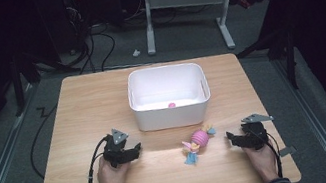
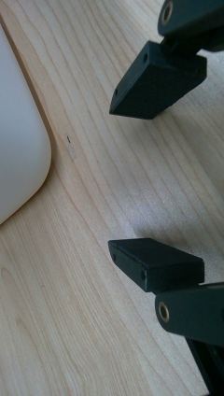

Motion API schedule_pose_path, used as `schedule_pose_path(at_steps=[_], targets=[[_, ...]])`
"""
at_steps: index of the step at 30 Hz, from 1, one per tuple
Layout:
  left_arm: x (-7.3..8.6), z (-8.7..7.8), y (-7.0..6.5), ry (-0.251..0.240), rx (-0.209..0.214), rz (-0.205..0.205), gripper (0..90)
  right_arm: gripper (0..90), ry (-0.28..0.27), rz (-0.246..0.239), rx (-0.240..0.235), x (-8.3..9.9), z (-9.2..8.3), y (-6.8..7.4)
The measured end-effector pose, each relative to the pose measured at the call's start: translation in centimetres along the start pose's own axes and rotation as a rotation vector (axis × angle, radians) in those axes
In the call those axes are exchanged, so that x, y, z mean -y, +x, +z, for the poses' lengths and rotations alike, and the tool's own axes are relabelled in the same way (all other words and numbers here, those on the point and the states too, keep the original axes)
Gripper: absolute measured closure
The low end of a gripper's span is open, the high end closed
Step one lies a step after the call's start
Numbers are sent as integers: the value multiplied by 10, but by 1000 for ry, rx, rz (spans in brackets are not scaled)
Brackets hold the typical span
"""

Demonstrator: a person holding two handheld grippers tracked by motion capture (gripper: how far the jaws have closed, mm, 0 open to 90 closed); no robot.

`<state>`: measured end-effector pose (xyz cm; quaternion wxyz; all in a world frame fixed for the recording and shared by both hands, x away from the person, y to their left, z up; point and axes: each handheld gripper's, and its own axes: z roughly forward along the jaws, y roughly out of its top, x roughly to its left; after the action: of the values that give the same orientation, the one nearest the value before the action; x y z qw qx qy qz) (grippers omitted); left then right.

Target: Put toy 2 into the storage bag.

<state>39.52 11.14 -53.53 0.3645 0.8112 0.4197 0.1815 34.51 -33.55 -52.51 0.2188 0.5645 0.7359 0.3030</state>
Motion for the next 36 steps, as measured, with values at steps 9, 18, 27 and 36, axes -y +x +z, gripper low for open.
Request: schedule_pose_path(at_steps=[9,18,27,36], targets=[[0,0,0,0,-5,-5,290,298,-60,-3,-37,3,-24,8],[0,1,-1,-1,-11,-10,287,299,-62,-52,-62,2,-30,22],[-1,1,-2,0,-16,-14,282,295,-78,-79,-75,-6,-35,37],[-1,1,-2,2,-14,-12,272,292,-106,-165,-134,-24,-39,67]])
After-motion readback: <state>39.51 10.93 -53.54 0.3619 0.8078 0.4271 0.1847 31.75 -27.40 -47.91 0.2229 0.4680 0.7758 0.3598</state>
